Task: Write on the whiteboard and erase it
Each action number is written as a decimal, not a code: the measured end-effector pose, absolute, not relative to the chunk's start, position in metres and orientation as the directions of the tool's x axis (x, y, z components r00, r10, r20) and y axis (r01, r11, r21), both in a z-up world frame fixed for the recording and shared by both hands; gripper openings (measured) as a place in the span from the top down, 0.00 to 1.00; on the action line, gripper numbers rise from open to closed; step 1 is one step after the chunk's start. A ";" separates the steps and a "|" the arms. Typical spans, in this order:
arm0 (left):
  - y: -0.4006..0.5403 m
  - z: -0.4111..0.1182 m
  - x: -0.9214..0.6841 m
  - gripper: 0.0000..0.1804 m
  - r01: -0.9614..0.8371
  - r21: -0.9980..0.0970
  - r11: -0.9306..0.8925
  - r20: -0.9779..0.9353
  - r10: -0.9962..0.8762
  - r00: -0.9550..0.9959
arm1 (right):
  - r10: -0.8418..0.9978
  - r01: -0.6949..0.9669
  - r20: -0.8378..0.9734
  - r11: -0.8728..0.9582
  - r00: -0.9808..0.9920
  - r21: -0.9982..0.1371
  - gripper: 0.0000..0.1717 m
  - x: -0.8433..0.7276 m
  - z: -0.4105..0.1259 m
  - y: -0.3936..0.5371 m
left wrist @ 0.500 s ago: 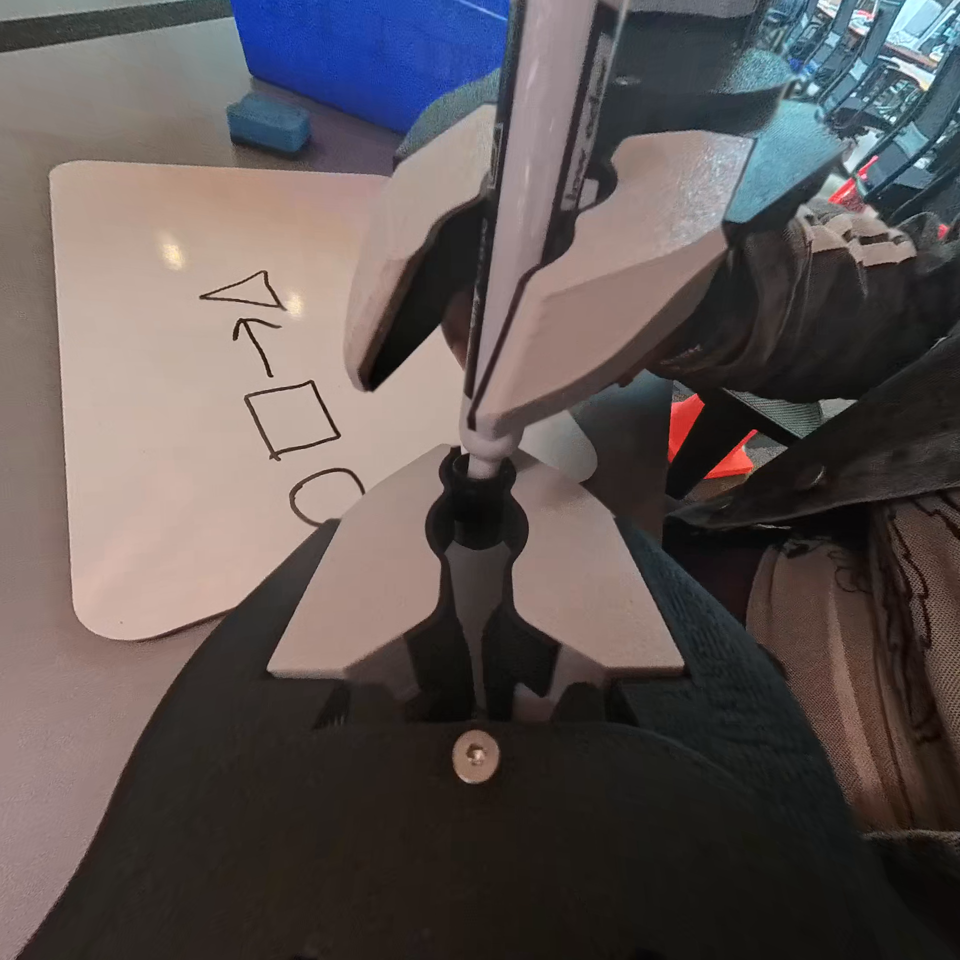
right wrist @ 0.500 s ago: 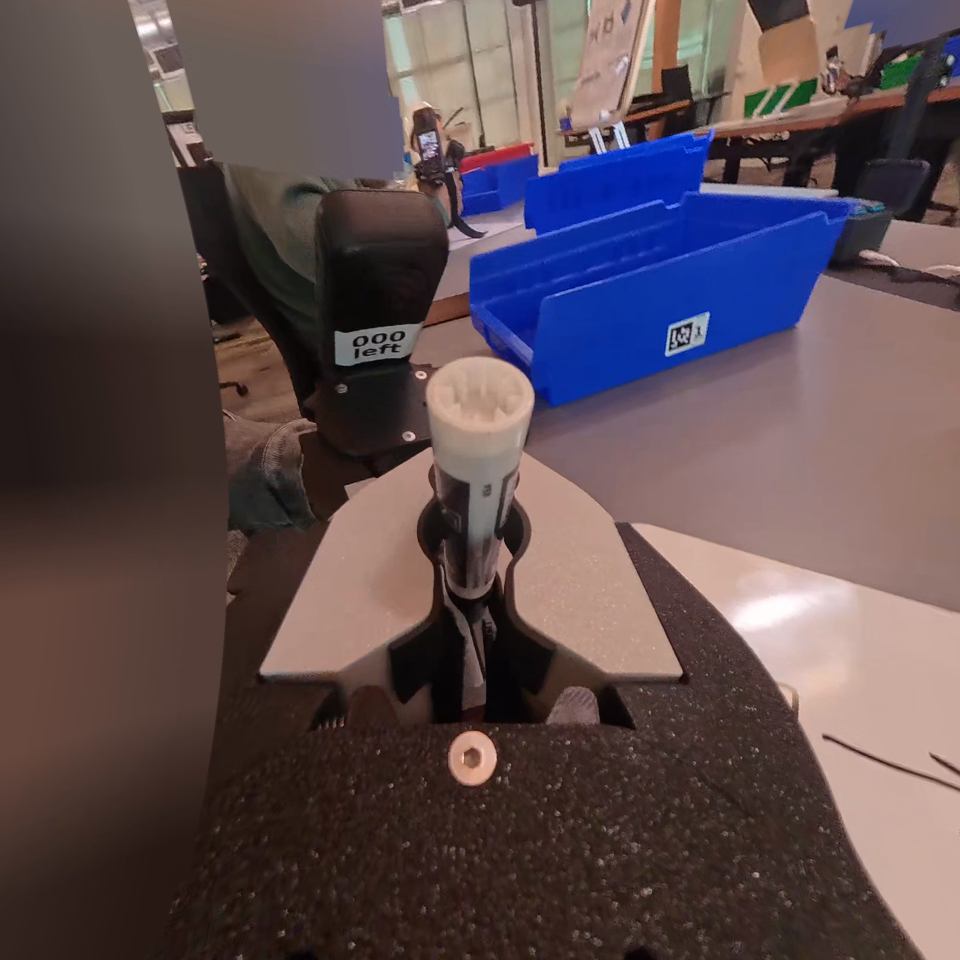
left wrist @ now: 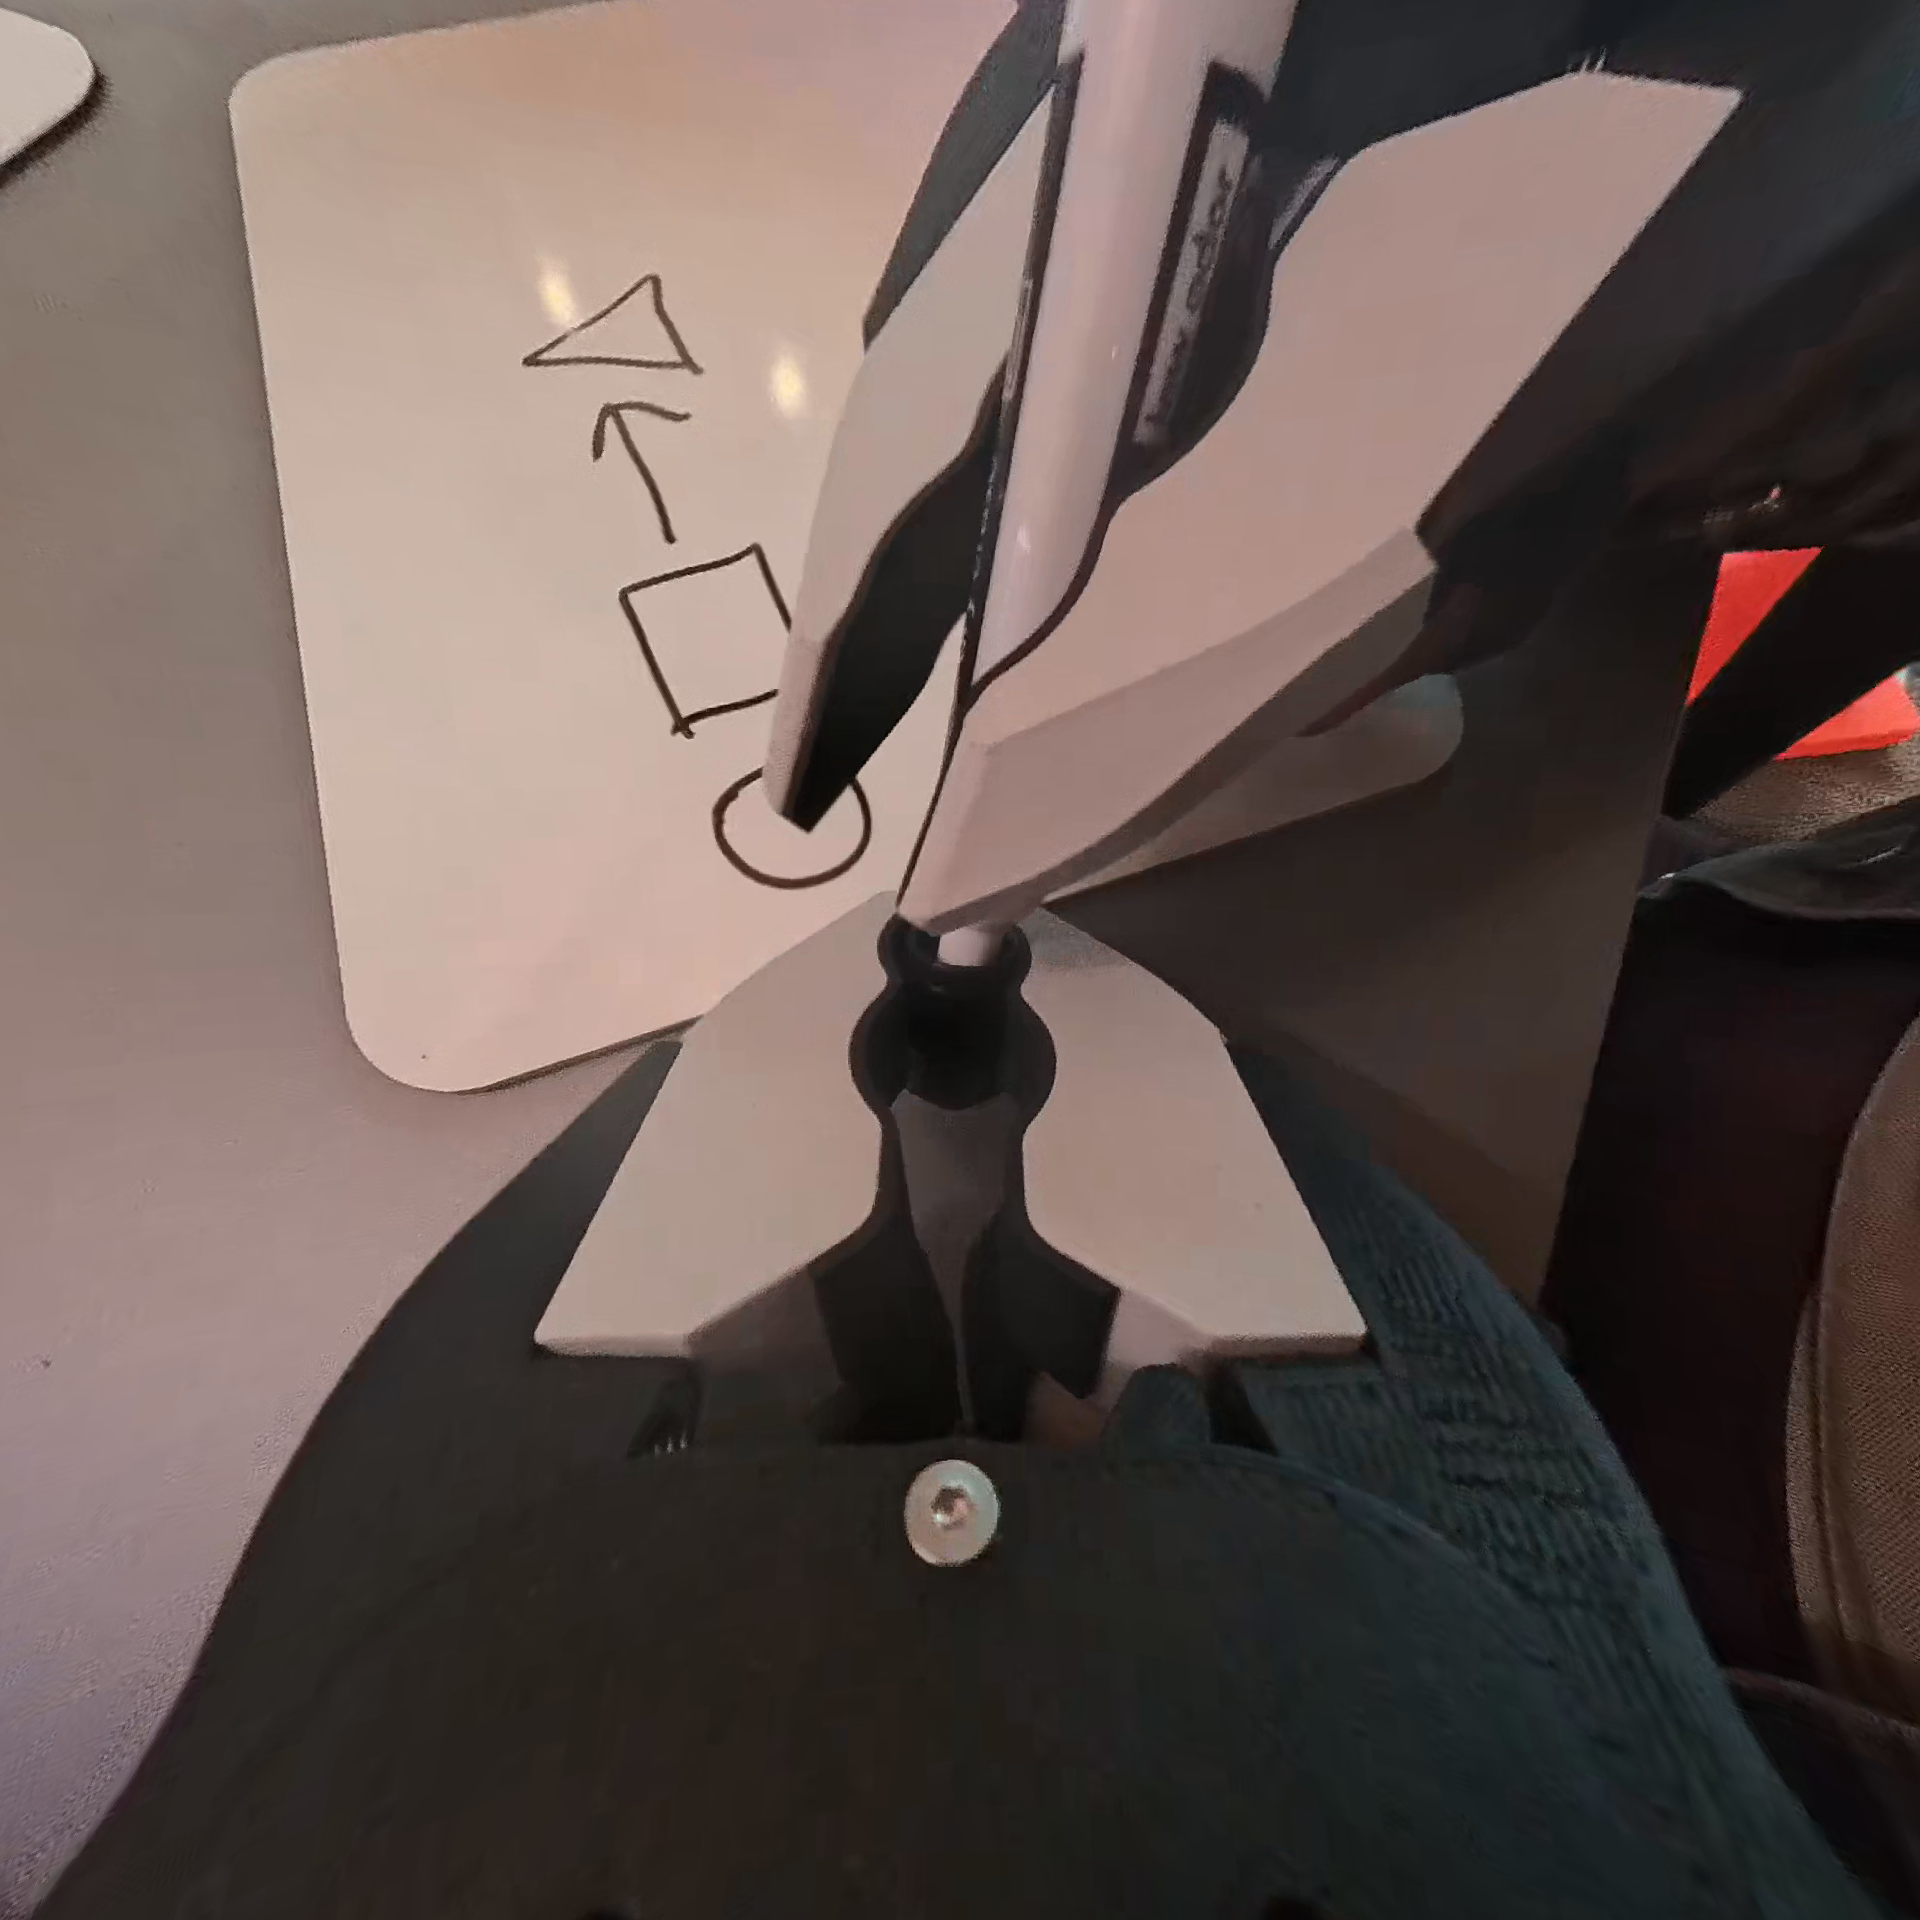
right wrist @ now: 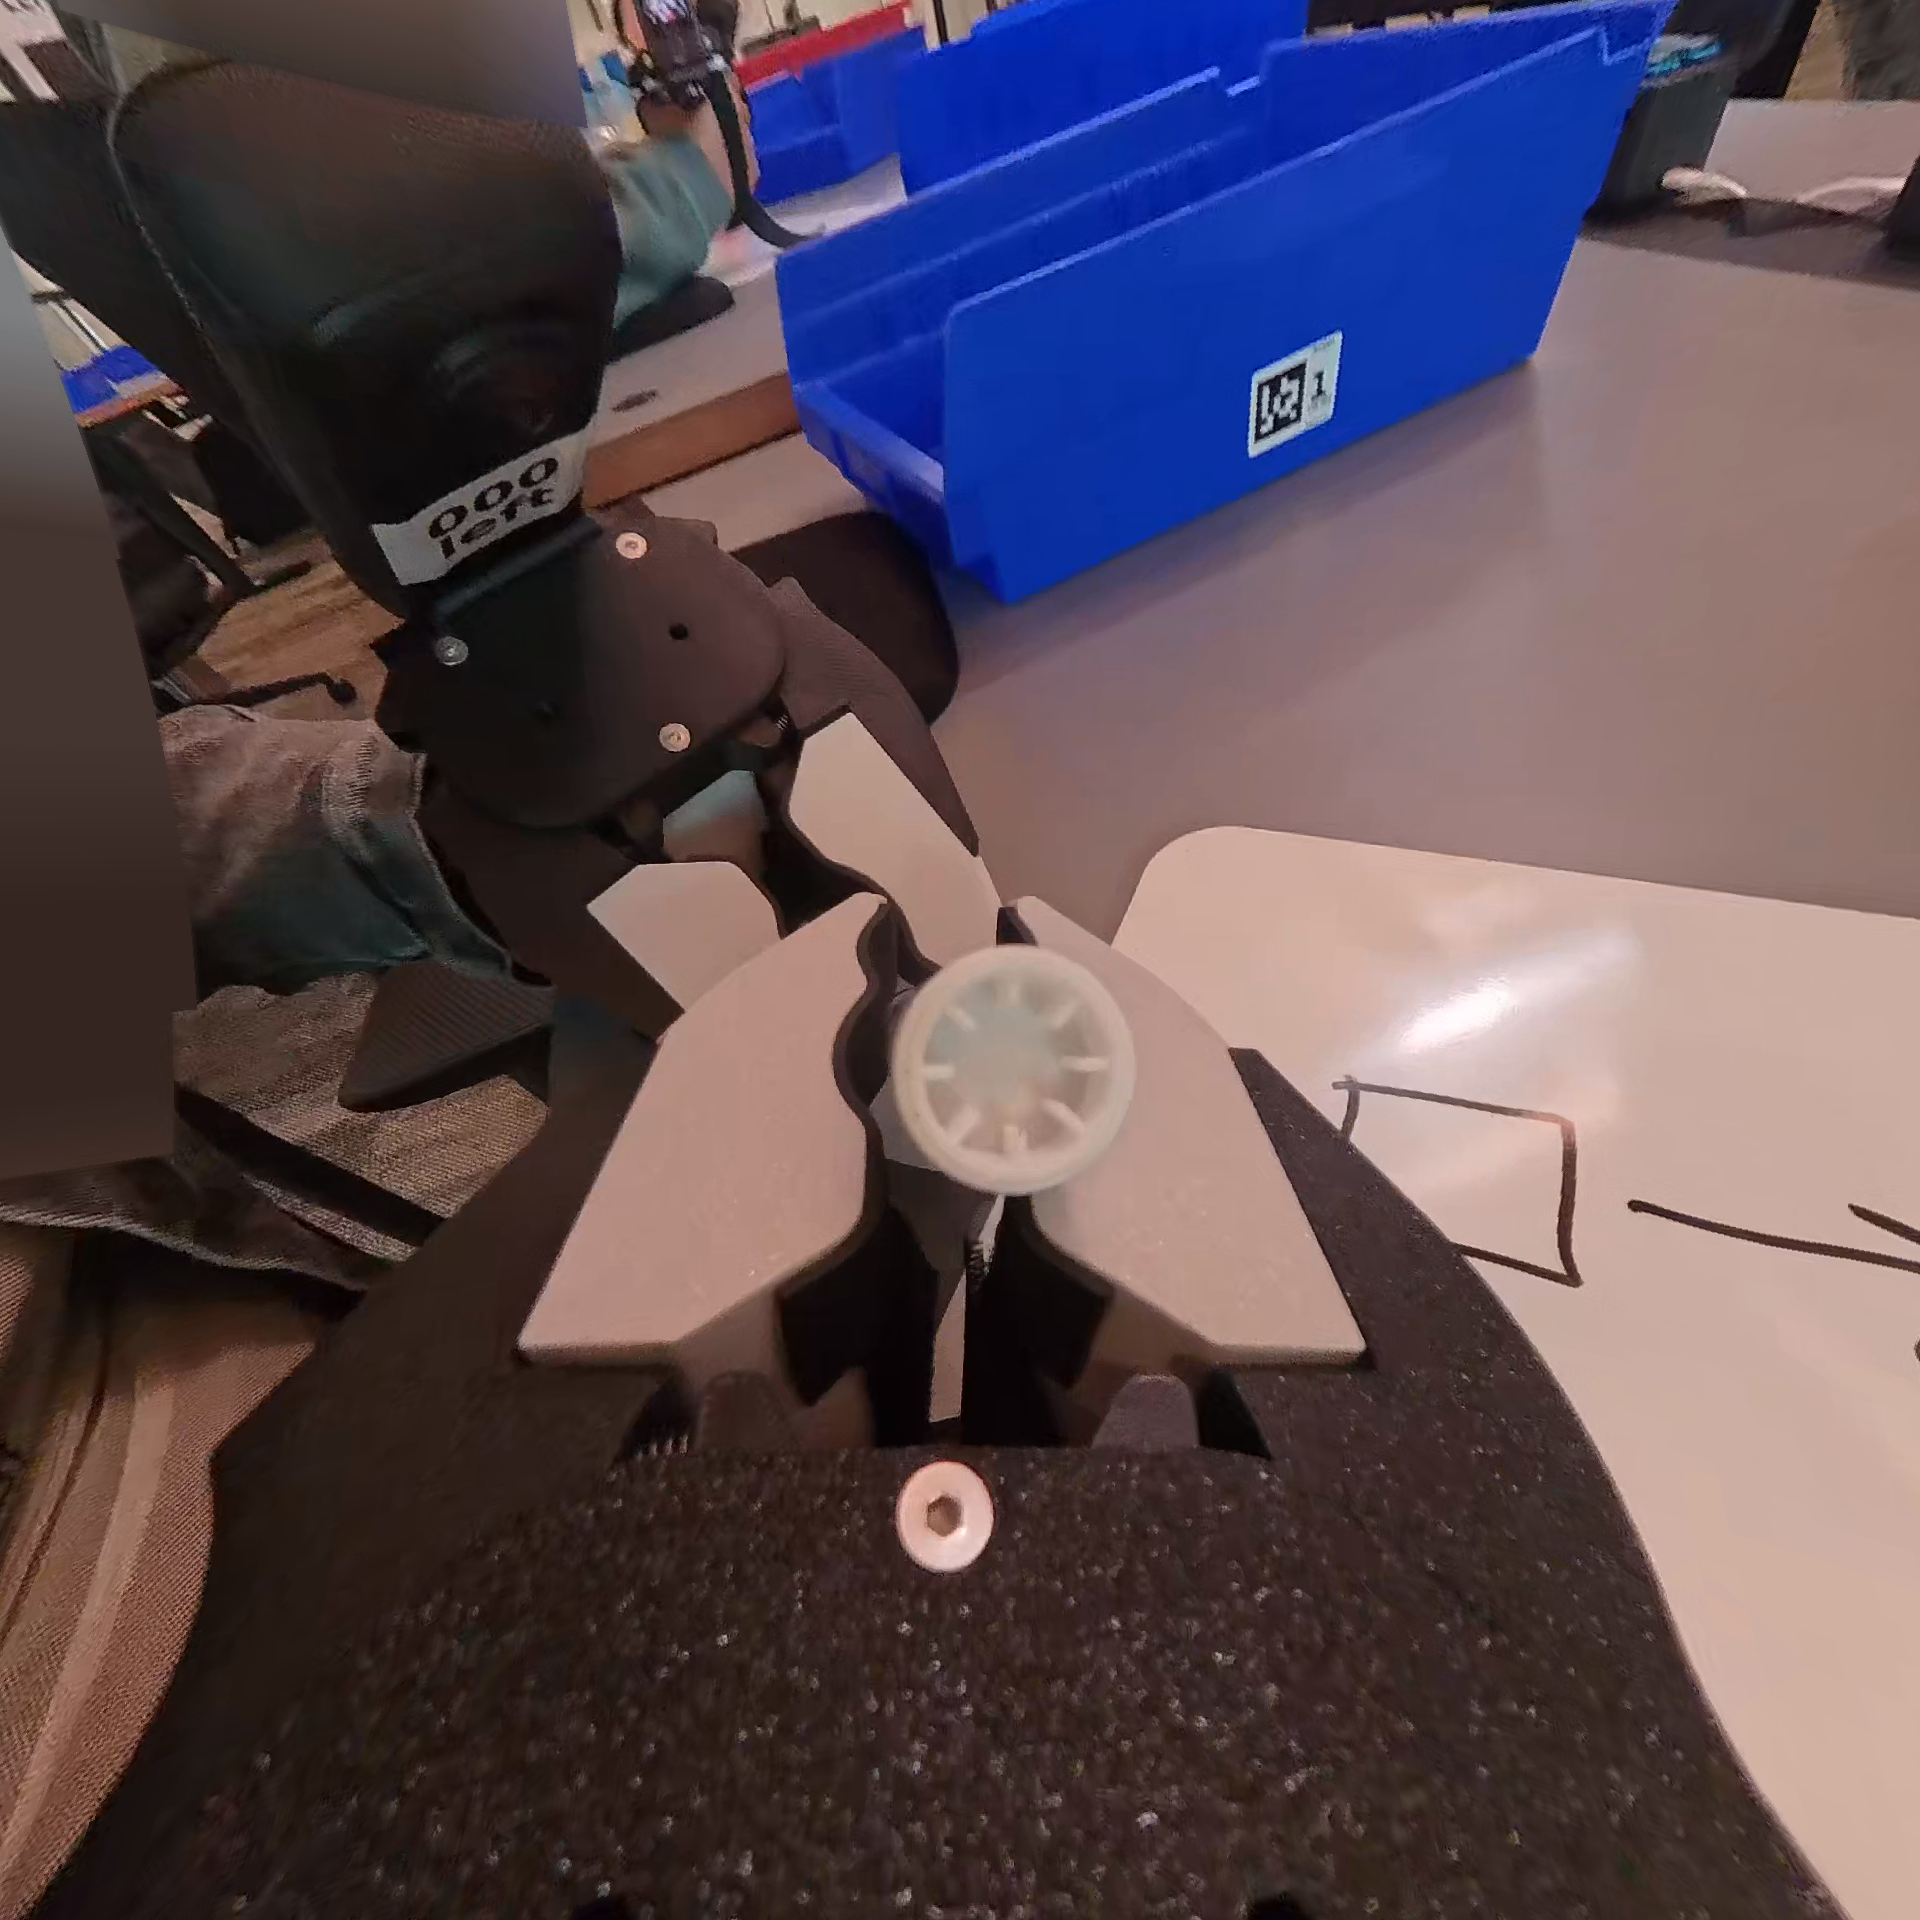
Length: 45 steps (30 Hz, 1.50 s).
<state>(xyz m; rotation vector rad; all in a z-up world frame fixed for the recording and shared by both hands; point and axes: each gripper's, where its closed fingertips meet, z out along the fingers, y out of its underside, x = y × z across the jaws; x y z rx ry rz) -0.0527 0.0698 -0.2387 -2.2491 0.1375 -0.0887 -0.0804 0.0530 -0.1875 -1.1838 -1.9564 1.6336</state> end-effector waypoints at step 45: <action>0.062 -0.214 -0.070 0.89 0.007 -0.887 -0.462 0.092 -0.160 0.983 | 0.615 0.263 -0.427 -0.342 -0.663 -0.902 0.89 -0.091 -0.144 0.072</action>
